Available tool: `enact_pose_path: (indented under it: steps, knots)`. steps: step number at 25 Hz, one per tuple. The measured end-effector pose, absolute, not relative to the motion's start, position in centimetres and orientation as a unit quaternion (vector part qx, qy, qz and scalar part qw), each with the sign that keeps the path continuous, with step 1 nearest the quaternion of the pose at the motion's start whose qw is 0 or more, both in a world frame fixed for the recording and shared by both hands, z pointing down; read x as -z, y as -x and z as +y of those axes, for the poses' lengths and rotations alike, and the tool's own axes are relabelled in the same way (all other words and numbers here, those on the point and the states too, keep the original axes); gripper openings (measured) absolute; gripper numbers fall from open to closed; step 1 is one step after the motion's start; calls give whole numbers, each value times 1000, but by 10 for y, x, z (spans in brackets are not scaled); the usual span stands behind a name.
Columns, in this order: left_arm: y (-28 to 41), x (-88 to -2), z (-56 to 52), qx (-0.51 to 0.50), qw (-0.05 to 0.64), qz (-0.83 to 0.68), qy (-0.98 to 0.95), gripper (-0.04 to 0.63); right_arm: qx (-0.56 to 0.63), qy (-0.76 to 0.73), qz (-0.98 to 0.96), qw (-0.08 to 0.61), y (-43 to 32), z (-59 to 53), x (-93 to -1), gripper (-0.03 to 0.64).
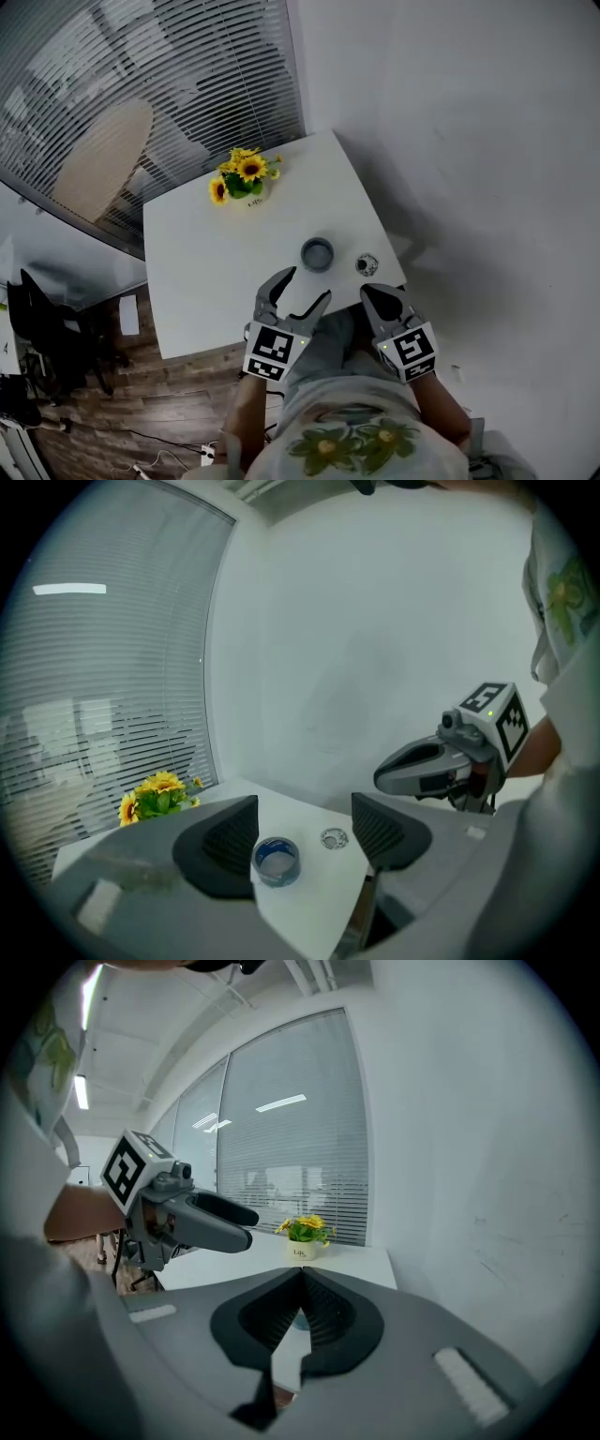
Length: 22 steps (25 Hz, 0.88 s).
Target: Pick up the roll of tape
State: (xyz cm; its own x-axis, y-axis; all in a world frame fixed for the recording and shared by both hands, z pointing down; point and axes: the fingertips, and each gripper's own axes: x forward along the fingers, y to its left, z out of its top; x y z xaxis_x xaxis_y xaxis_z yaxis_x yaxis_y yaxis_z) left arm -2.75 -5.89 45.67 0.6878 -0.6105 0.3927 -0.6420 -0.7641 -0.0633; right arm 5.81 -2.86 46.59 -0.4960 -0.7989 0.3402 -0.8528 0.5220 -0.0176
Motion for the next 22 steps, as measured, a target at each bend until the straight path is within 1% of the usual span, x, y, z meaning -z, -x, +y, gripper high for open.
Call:
enact_pose_path:
  steps: [6, 10, 14, 22]
  knots:
    - [17, -480, -77, -223, 52, -323, -918, 313, -97, -479, -860, 146, -64, -52, -468, 0]
    - [9, -505, -81, -263, 60, -288, -919, 313, -100, -481, -859, 146, -67, -67, -470, 0]
    - [6, -540, -90, -296, 81, -272, -912, 313, -109, -472, -861, 155, -66, -84, -484, 0]
    - [-10, -574, -109, -322, 125, -248, -905, 313, -121, -443, -872, 171, -59, -105, -491, 0]
